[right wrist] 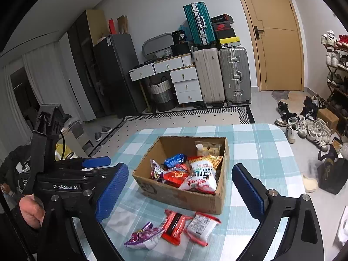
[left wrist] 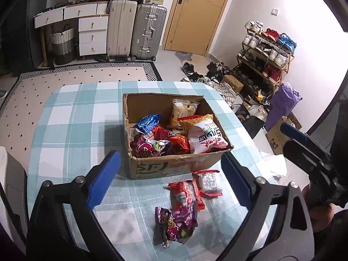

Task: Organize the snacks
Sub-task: 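Move both open tools back toward the remaining snacks on the table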

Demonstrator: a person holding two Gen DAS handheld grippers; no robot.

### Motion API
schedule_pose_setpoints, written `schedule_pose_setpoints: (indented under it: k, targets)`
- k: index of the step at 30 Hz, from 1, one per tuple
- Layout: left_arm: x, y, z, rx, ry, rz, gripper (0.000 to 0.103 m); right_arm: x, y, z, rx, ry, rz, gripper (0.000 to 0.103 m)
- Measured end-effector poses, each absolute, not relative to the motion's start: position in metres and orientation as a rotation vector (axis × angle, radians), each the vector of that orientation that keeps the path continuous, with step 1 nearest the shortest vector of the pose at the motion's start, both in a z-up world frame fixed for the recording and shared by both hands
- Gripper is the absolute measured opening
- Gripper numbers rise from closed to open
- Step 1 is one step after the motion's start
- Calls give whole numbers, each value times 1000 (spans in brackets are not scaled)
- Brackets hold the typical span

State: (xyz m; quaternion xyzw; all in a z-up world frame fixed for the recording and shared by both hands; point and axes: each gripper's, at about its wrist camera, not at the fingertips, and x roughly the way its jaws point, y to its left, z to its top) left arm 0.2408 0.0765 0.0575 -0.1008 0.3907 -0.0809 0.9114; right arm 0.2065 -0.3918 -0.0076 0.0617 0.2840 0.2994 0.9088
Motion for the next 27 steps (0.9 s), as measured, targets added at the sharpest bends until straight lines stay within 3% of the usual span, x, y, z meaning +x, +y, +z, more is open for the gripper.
schedule_pose_setpoints:
  k: [3, 15, 27]
  targets:
    - [230, 78, 59, -211, 783, -159, 101, 198, -396, -10, 131, 587, 613, 99]
    - [190, 65, 41, -177, 792, -168, 102, 170, -411, -33, 158, 605, 597, 99]
    - [177, 51, -24, -197, 879, -184, 102, 159, -430, -69, 216, 656, 559, 100]
